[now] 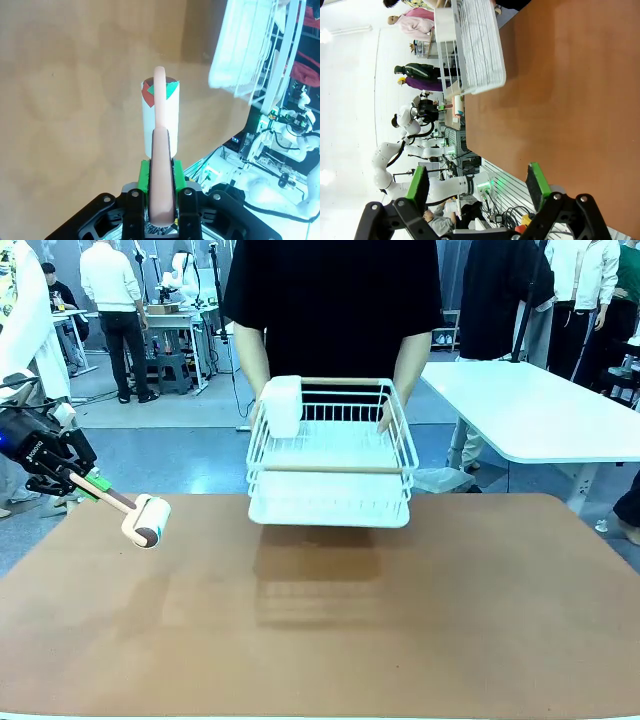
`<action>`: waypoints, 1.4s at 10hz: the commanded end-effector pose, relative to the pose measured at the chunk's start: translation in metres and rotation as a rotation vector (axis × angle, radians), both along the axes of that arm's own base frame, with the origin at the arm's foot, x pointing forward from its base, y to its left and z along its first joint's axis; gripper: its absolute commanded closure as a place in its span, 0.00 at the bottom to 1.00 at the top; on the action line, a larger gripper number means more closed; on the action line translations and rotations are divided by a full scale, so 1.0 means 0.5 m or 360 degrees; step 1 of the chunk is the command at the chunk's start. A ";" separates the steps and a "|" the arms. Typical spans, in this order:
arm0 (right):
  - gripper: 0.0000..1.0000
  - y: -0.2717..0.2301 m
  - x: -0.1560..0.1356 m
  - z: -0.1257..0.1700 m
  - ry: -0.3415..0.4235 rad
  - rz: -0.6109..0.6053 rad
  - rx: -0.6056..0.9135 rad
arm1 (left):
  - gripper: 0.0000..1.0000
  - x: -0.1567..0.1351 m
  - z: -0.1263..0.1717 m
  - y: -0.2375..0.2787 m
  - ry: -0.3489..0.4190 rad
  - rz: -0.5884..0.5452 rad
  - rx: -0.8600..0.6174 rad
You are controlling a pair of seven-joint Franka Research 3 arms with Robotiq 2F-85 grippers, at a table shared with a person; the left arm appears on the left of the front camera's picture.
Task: Clean the table.
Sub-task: Place the Lint Roller down when the Dish drying rack is positioned in the middle of the table.
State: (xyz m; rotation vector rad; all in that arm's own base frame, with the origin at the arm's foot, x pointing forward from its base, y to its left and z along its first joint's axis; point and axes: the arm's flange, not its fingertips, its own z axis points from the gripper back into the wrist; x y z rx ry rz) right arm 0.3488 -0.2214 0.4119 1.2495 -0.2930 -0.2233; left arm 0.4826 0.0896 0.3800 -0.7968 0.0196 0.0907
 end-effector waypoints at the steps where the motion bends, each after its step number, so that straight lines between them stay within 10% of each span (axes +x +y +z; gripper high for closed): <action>1: 0.00 0.002 0.001 0.006 -0.0031 0.0001 0.0018 | 0.78 -0.005 0.006 0.000 0.0003 -0.0001 0.0012; 14: 0.00 0.002 0.001 0.006 -0.0031 0.0001 0.0018 | 0.78 -0.005 0.006 0.000 0.0003 -0.0001 0.0012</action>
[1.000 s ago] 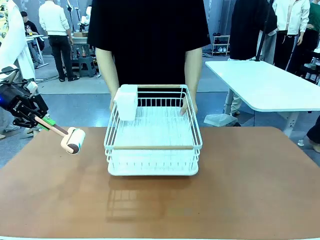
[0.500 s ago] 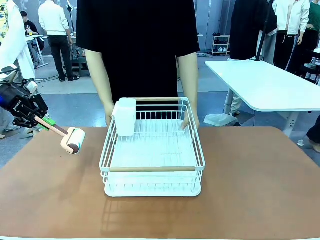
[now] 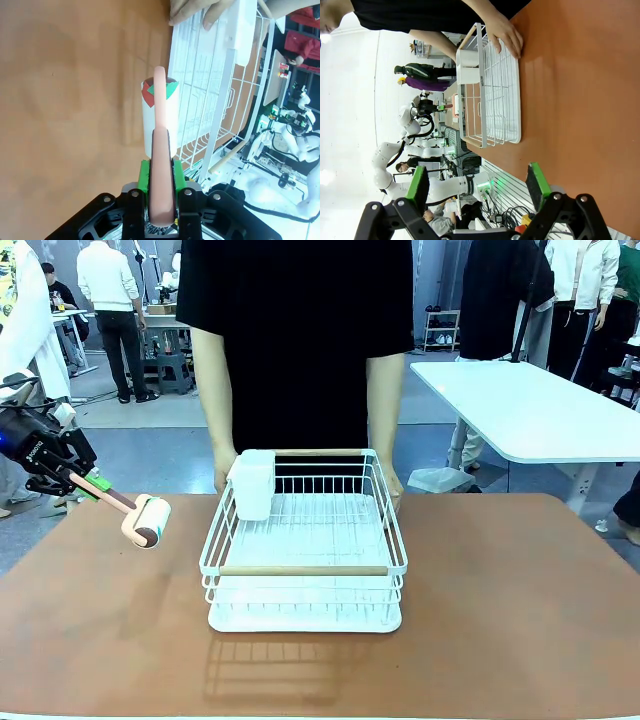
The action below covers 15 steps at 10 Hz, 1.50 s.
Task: Clean the table.
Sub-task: Place the Lint Roller down when the Dish drying rack is positioned in the middle of the table.
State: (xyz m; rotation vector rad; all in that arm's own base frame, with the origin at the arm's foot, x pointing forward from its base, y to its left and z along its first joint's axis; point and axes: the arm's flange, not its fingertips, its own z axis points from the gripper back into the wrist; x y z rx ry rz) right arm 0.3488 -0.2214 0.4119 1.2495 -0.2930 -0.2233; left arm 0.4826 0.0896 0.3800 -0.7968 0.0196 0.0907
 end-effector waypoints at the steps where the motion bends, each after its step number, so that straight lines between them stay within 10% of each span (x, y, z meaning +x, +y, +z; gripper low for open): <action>1: 0.00 0.002 0.001 0.006 -0.0031 0.0001 0.0018 | 0.78 -0.005 0.006 0.000 0.0003 -0.0001 0.0012; 15: 0.00 0.002 0.001 0.006 -0.0031 0.0001 0.0018 | 0.78 -0.005 0.006 0.000 0.0003 -0.0001 0.0012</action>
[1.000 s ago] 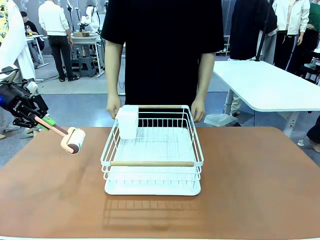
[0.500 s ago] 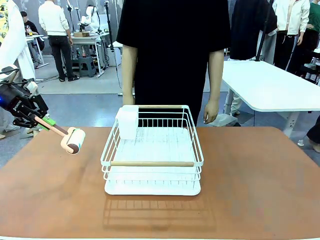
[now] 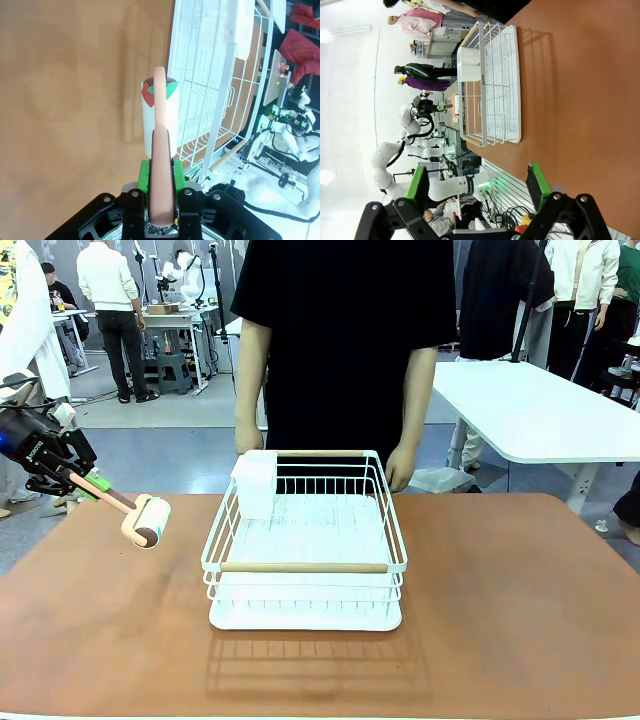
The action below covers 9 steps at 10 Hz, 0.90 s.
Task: Clean the table.
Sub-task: Place the Lint Roller down when the Dish drying rack is positioned in the middle of the table.
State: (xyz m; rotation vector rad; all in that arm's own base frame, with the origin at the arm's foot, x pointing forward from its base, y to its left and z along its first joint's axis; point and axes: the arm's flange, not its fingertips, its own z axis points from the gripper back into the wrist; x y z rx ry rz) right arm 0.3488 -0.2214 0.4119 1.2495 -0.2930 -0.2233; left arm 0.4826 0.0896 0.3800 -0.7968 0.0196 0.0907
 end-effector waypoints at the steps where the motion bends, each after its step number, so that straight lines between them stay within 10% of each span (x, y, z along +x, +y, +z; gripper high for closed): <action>1: 0.00 0.002 0.001 0.006 -0.0031 0.0001 0.0018 | 0.78 -0.005 0.006 0.000 0.0003 -0.0001 0.0012; 9: 0.00 0.002 0.001 0.006 -0.0031 0.0001 0.0018 | 0.78 -0.005 0.006 0.000 0.0003 -0.0001 0.0012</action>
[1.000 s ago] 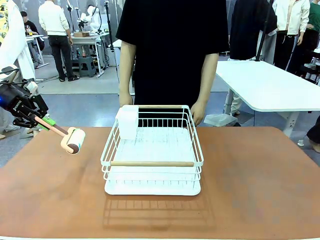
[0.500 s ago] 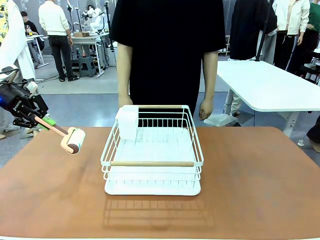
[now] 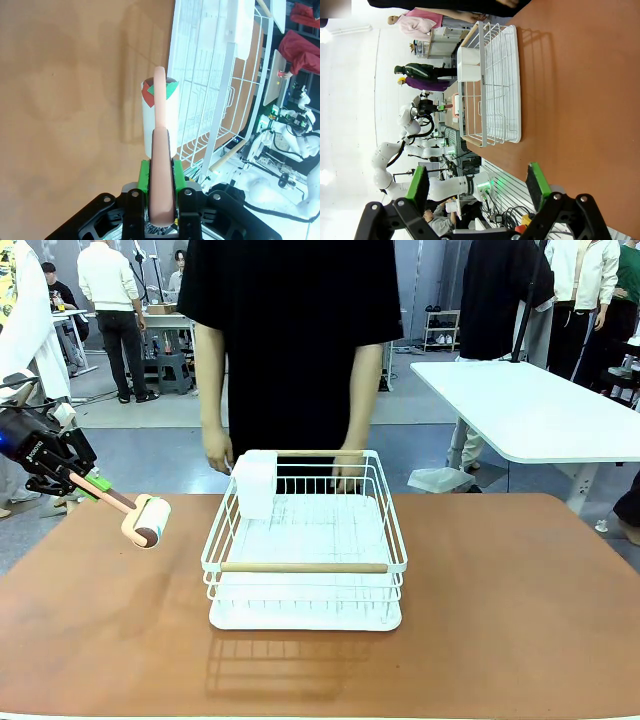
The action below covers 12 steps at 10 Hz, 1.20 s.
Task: Clean the table.
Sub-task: Place the Lint Roller down when the Dish drying rack is positioned in the middle of the table.
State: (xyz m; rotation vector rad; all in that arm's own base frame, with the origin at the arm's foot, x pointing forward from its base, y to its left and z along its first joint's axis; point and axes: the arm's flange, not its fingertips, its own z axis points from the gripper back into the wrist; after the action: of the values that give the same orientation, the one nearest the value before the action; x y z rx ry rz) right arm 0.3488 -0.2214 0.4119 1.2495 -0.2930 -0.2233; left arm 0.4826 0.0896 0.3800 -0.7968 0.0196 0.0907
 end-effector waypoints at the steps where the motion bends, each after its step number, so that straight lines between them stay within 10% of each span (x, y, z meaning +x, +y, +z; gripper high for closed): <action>1: 0.00 0.002 0.001 0.006 -0.0031 0.0001 0.0018 | 0.78 -0.005 0.006 0.000 0.0003 -0.0001 0.0012; 2: 0.00 0.002 0.001 0.006 -0.0031 0.0001 0.0018 | 0.78 0.000 0.000 0.000 0.0000 0.0000 0.0000; 8: 0.00 0.002 0.001 0.006 -0.0031 0.0001 0.0018 | 0.78 0.088 0.071 -0.011 0.0665 0.1277 0.0055; 12: 0.00 0.002 0.001 0.006 -0.0031 0.0001 0.0018 | 0.78 0.103 0.029 -0.078 0.0570 0.1800 0.0190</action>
State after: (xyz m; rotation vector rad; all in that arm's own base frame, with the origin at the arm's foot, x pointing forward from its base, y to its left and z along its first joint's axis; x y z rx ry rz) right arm 0.3489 -0.2213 0.4118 1.2495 -0.2927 -0.2231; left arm 0.5410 0.0596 0.4054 -0.6258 -0.0524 1.2405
